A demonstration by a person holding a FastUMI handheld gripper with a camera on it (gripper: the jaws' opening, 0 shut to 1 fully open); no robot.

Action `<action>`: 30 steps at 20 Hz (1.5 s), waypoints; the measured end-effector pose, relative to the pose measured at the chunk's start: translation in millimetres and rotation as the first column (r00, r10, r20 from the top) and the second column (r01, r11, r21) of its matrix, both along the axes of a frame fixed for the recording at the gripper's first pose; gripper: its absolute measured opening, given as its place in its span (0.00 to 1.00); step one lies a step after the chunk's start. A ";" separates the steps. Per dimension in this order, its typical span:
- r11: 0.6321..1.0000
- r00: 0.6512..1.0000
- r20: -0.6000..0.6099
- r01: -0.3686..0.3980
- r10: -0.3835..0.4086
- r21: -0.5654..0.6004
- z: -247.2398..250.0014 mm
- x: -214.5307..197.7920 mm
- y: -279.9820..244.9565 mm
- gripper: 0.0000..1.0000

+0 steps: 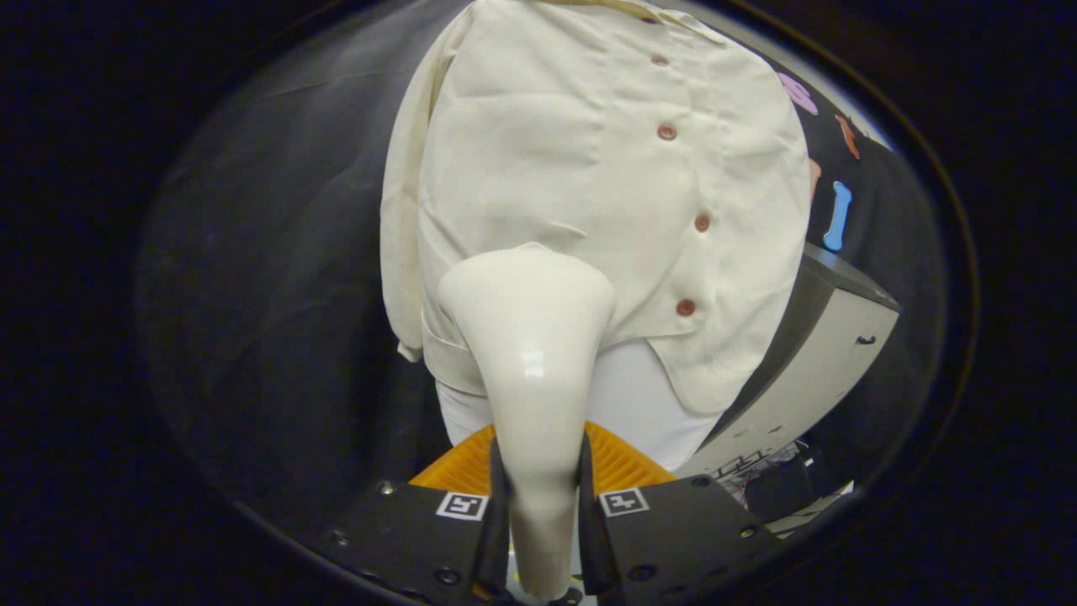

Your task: Iron the clothes twice with a garment steamer, once on the left side and once on the right side.

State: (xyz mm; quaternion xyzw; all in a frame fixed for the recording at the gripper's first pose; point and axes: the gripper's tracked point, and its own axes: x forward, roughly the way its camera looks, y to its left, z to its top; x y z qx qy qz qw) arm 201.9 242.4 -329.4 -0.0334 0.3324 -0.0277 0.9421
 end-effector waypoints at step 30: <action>0.980 0.958 0.225 0.192 -0.176 -0.052 141.2 107.2 -178.8 0.33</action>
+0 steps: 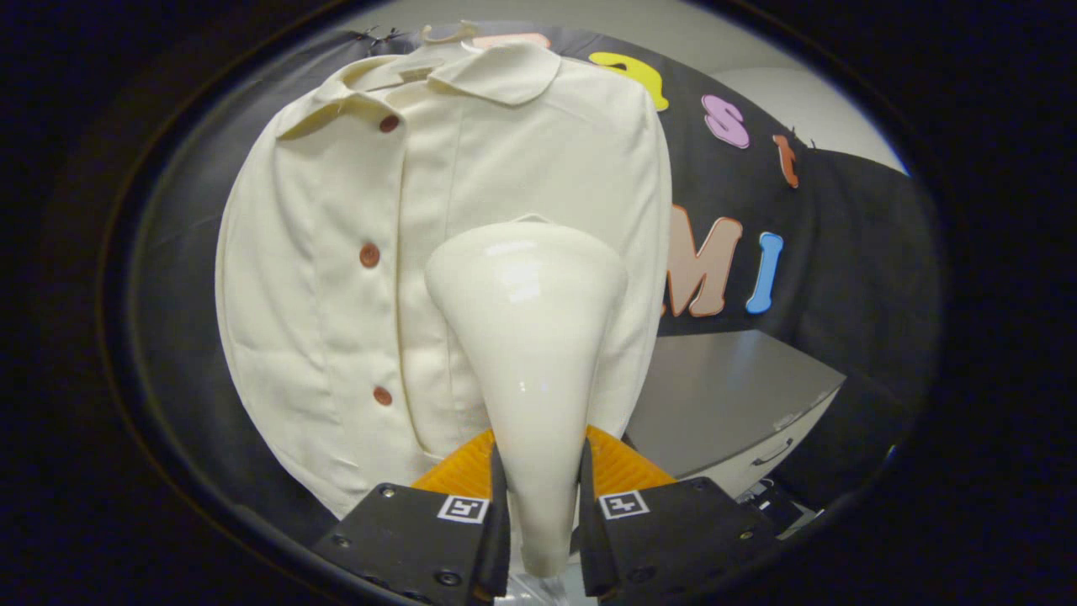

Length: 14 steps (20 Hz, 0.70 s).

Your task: Iron the clothes twice with a garment steamer, once on the left side and once on the right side.

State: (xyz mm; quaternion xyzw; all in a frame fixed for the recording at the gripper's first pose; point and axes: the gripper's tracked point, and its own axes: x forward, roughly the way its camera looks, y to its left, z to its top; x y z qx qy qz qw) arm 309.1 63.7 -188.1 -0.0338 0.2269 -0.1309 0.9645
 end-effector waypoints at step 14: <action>0.999 0.973 -0.229 0.021 -0.013 0.031 -124.7 -59.5 -4.2 0.34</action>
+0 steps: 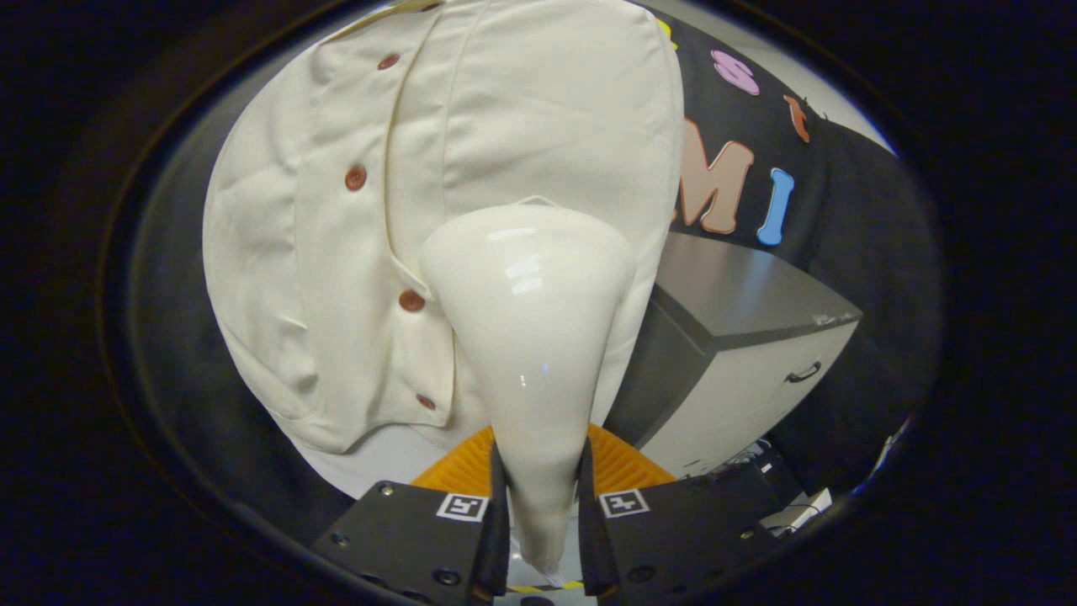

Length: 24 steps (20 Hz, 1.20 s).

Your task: Iron the clothes twice with a garment steamer, once on the left side and once on the right side.

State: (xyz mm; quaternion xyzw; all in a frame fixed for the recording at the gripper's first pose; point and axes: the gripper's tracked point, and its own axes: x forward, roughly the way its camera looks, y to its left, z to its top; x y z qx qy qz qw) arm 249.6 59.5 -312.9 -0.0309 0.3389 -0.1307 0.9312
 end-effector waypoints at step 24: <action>0.984 0.994 0.035 -0.109 0.105 0.140 28.7 -94.5 32.4 0.34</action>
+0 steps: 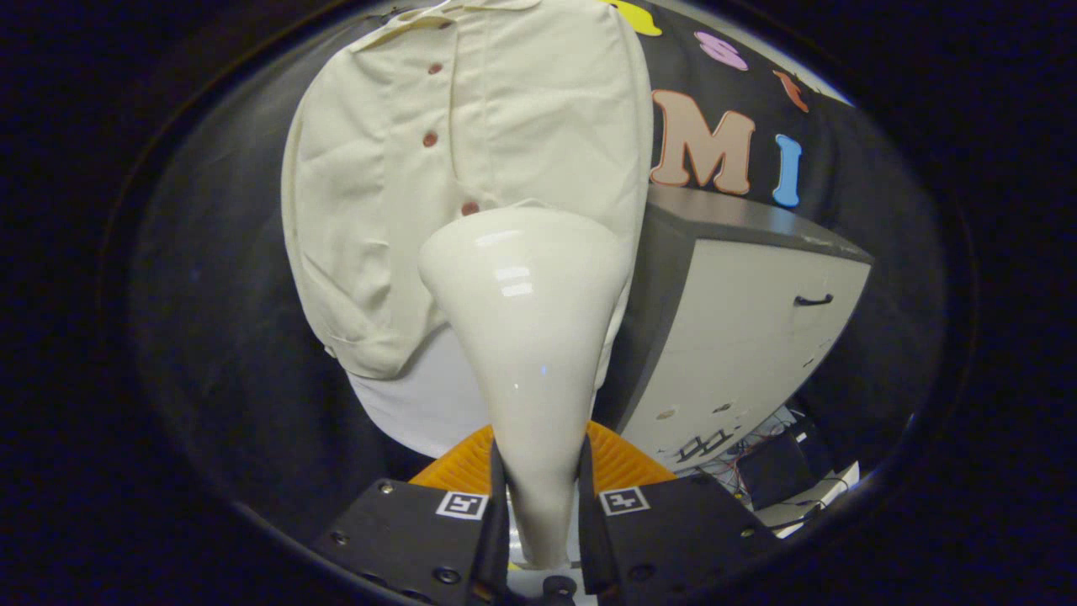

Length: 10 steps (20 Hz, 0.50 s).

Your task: Iron the clothes twice with a garment steamer, once on the left side and once on the right side.

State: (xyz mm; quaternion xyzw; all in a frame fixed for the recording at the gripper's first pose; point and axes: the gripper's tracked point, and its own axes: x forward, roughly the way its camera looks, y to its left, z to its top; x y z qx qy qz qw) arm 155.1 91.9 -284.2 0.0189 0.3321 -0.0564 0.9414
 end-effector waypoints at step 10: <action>0.996 0.938 0.345 -0.002 -0.028 0.085 200.8 -43.6 8.9 0.33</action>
